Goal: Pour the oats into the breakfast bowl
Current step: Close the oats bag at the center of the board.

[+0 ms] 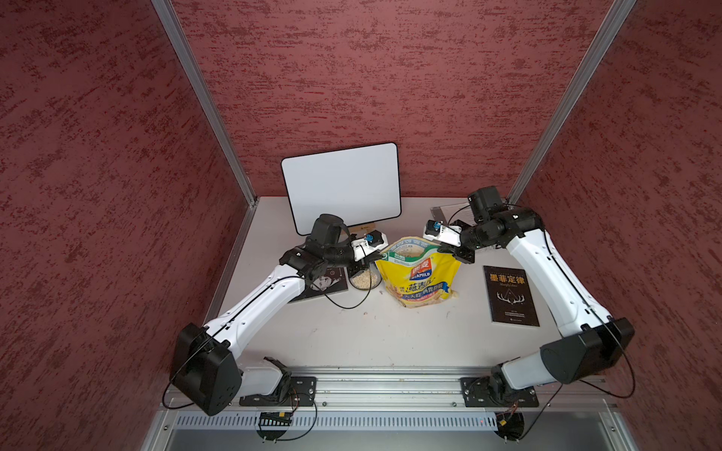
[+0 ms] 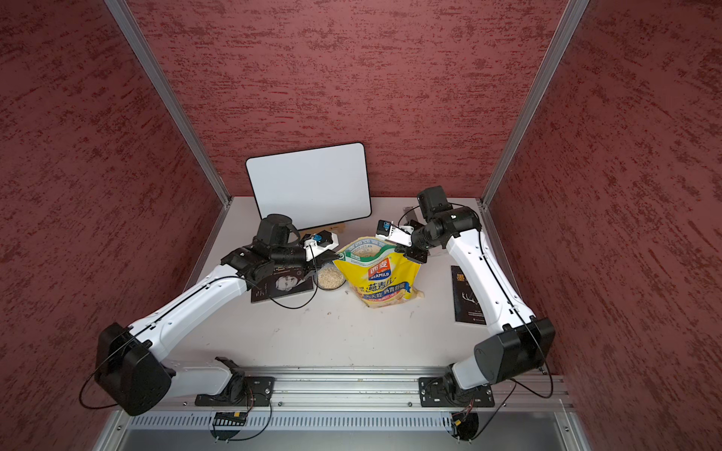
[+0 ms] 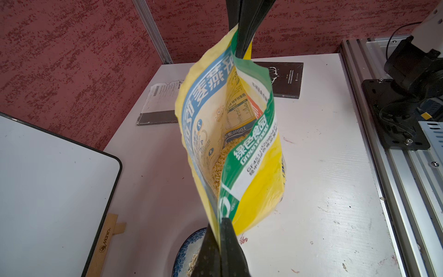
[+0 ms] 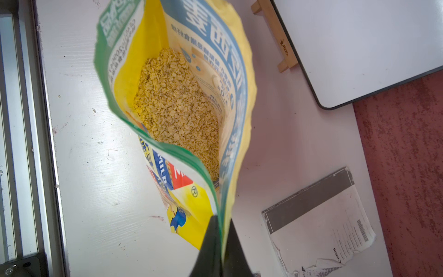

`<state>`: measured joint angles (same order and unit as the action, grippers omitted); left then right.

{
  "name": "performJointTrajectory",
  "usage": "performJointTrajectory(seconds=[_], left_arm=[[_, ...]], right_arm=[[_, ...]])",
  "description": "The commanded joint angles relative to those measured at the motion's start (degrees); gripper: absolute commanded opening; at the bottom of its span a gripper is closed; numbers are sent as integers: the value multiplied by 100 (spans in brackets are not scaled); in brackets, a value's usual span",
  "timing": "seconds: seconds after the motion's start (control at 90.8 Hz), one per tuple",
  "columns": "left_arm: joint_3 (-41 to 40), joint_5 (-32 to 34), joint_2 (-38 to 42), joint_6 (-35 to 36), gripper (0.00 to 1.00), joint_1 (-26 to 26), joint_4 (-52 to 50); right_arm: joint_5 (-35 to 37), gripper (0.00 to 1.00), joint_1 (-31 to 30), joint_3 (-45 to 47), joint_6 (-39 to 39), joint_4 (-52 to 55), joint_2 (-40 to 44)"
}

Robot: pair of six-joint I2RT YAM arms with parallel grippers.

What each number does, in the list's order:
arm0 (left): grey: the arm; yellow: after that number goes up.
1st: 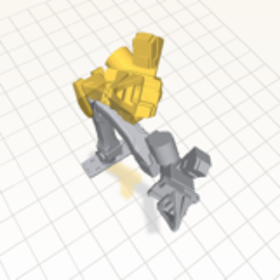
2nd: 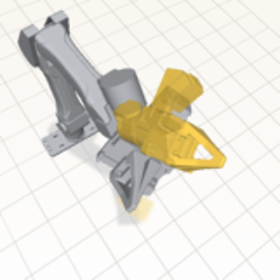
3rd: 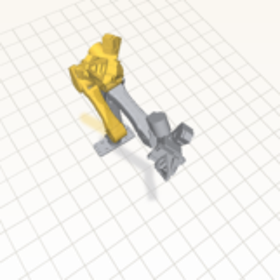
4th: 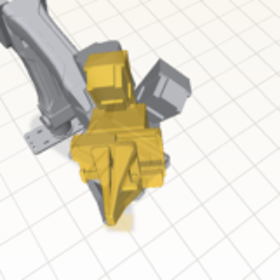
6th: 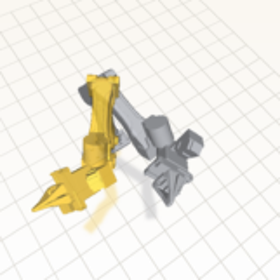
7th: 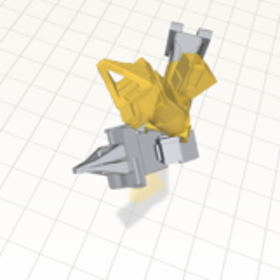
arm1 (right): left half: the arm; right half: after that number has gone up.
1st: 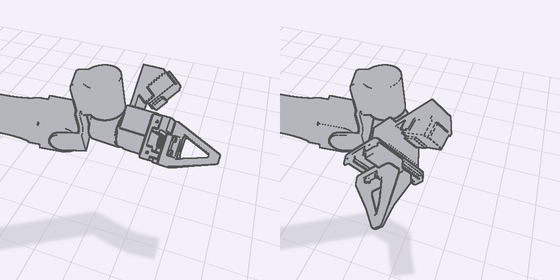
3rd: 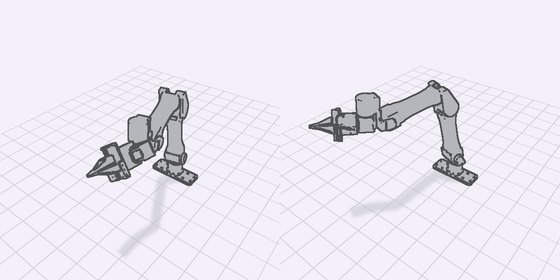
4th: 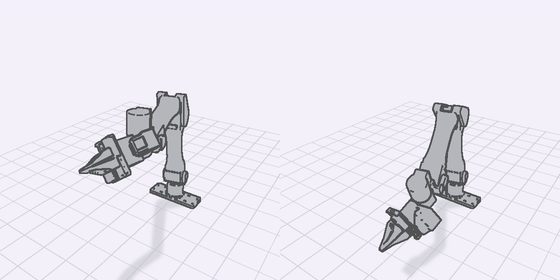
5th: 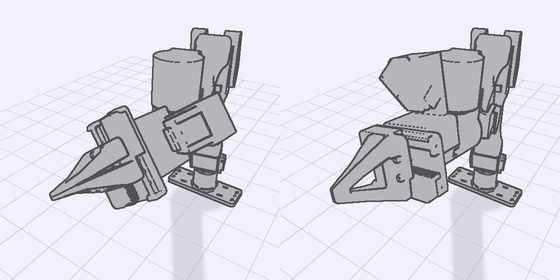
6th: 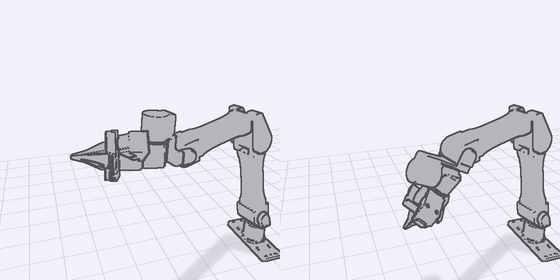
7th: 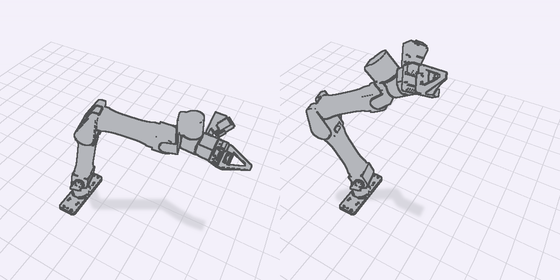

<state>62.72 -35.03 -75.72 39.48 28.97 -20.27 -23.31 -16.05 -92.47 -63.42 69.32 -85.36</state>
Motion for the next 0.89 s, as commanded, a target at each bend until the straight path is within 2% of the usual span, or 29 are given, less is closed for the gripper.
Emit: performJointTrajectory(seconds=[0.0, 0.044, 0.132, 0.198, 0.275, 0.485, 0.529, 0.606, 0.672, 0.738, 0.882], left_arm=[[2, -125, 238, 33, 0, -52, 455], [-5, -141, 243, 29, 0, -51, 481], [4, -157, 242, 27, 0, -51, 524], [12, -156, 226, 25, 0, -52, 524], [29, -147, 216, 33, 0, -55, 506], [-5, -108, 251, 54, 0, -75, 484], [-5, -118, 251, 57, 0, -83, 486], [-13, -133, 251, 49, 0, -85, 518], [-19, -151, 251, 45, 0, -88, 524], [-14, -169, 251, 42, 0, -93, 542], [-14, -160, 260, 51, 0, -106, 494]], right_arm=[[-69, 8, -101, -192, 128, -28, 119], [-56, 20, -190, -192, 137, -54, 87], [-4, 23, -295, -226, 149, -80, -26], [-25, 17, -312, -333, 148, -44, -130], [101, 0, -312, -419, 115, 68, -197], [489, 0, -220, -287, 82, 176, 68], [629, 9, -191, -221, 85, 161, 154], [754, 15, -108, -151, 53, 187, 167], [693, 11, 15, -87, 16, 201, 341], [753, 0, 81, -42, 9, 198, 362], [765, 0, 148, -44, -10, 253, 402]])
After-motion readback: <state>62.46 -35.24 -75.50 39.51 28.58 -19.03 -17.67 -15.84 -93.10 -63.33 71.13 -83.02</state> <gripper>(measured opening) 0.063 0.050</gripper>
